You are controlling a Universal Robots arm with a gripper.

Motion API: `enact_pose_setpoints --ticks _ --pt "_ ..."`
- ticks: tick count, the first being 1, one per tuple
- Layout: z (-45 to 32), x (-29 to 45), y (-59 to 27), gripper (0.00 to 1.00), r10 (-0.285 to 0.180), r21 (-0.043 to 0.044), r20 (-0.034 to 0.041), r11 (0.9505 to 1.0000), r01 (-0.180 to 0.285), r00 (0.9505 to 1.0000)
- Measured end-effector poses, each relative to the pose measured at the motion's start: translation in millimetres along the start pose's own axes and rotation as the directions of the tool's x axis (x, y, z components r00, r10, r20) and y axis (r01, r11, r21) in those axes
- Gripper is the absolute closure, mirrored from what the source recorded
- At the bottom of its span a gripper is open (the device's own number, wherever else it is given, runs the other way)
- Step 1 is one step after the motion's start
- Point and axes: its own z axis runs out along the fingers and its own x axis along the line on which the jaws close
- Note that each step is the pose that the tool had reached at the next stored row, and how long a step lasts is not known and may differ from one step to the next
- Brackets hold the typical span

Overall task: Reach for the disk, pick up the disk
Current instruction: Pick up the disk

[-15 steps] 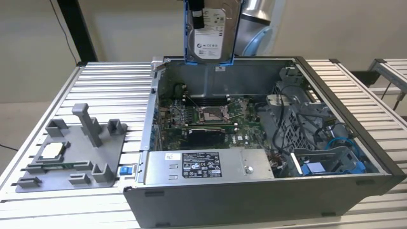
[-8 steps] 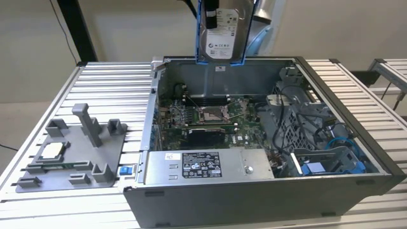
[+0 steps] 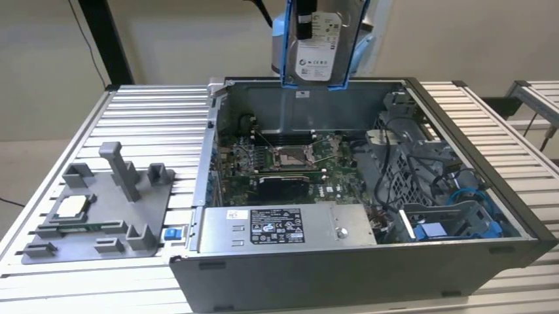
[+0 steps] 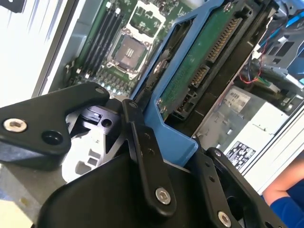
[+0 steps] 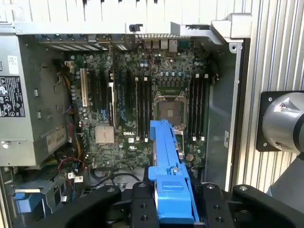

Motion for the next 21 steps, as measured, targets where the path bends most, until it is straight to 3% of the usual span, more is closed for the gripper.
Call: enact_pose_setpoints --ticks 6,16,21 --pt "1.3 -0.3 -9.6 1.0 0.0 -0.0004 0.0 1.0 0.0 1.0" --pt "1.4 -0.3 -10.2 1.0 0.0 -0.0004 -0.0001 1.0 0.0 1.0" --pt "1.4 3.1 -10.3 1.0 0.0 -0.0004 0.0 1.0 0.0 1.0"
